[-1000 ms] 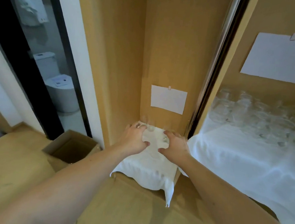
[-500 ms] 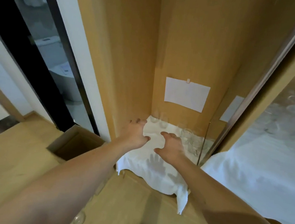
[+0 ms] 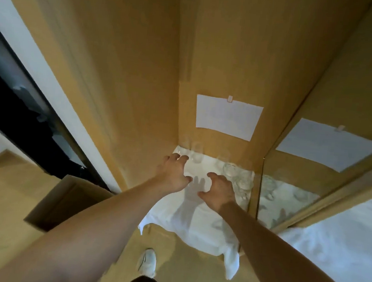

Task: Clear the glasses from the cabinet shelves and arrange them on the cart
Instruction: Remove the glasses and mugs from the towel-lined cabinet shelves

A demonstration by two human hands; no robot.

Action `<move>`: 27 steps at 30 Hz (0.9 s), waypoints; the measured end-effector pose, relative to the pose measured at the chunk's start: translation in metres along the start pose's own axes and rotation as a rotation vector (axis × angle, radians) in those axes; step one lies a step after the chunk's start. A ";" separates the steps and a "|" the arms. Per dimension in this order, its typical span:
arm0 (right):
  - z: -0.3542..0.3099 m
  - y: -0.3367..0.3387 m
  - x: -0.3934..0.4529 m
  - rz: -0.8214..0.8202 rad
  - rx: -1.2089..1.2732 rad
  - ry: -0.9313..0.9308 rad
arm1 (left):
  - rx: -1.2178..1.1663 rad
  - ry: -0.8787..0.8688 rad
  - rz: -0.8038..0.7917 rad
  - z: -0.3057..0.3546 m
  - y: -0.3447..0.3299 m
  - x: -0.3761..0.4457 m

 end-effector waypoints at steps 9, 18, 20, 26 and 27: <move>0.002 -0.016 0.077 0.055 0.023 -0.179 | -0.055 -0.129 -0.101 -0.018 -0.006 0.110; 0.045 -0.031 0.093 0.127 0.160 -0.457 | -0.072 -0.212 -0.191 -0.013 -0.040 0.179; 0.061 -0.028 0.096 0.157 0.179 -0.510 | -0.130 -0.206 -0.190 -0.005 -0.053 0.184; 0.121 -0.048 0.106 0.253 0.241 -0.710 | -0.224 -0.178 -0.226 0.010 -0.118 0.196; 0.130 -0.054 0.109 0.263 0.235 -0.737 | -0.237 -0.160 -0.233 0.011 -0.129 0.200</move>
Point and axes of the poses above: each hand's wrist, its own x-axis towards the middle knuckle, its own y-axis out of the back of the hand, z = x × y, the point moved 8 cm from there along x, towards the middle knuckle, and after that the axes turned 3 degrees about y, right-handed, at the moved point
